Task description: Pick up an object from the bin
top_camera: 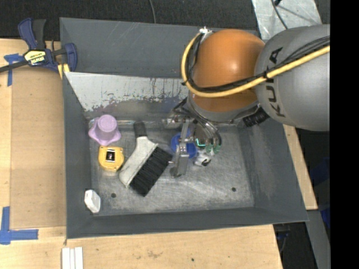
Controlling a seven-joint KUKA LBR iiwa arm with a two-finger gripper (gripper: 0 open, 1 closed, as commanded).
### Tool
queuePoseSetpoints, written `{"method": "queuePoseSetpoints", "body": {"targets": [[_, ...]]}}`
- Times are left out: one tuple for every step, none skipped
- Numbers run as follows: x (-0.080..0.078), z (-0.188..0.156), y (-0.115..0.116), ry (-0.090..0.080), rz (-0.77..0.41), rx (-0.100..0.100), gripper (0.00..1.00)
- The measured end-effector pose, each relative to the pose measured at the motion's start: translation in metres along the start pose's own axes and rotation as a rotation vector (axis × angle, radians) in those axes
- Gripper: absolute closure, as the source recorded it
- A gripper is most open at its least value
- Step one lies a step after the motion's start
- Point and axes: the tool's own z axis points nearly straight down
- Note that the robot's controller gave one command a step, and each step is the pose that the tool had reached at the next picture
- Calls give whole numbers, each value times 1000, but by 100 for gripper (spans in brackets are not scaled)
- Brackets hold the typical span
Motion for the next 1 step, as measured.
{"method": "queuePoseSetpoints", "body": {"targets": [[-2,-4,0,-8,2,-1,0]]}}
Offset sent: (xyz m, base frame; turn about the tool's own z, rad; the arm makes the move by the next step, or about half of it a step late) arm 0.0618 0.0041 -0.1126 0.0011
